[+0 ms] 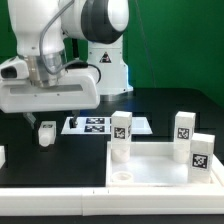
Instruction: Assemble square table
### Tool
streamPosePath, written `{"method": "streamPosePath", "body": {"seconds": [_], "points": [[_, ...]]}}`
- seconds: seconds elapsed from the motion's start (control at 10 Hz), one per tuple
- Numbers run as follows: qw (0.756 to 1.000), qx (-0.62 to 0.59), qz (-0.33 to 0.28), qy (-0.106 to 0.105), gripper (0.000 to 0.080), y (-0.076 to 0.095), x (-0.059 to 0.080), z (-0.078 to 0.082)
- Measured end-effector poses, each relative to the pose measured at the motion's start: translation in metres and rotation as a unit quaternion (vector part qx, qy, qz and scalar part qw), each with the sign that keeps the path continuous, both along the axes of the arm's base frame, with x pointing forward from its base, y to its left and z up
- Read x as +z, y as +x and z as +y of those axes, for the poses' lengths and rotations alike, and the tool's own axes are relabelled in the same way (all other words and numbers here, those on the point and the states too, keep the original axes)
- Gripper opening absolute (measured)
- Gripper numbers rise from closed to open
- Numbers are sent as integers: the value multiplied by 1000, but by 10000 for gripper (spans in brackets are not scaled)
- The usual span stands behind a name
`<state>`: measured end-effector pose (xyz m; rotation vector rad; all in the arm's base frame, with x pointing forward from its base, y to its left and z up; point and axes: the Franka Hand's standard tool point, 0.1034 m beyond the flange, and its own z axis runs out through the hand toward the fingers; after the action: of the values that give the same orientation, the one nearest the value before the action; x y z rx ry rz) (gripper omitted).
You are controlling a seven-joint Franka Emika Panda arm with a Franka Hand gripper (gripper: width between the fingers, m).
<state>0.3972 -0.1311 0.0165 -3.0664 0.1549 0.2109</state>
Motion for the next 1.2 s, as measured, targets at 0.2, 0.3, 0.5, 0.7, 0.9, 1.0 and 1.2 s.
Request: {"method": "streamPosePath", "body": {"seconds": [0.2,0.3,0.5,0.7,0.9,1.0,1.2], "points": [[998,14,-30,-45,649,-9,-6,-3],[999,14,-24,-40,649,-10,-7,-2],[999,14,-24,-40,520,-10,-7,-2],[999,25,-25,-39,282,-10,-7,-3],[989,143,-39,-26,282,-2,8,1],[975,217,-49,-8,282,3,20,1],[929,365,-55,22,282,-1,25,-2]]}}
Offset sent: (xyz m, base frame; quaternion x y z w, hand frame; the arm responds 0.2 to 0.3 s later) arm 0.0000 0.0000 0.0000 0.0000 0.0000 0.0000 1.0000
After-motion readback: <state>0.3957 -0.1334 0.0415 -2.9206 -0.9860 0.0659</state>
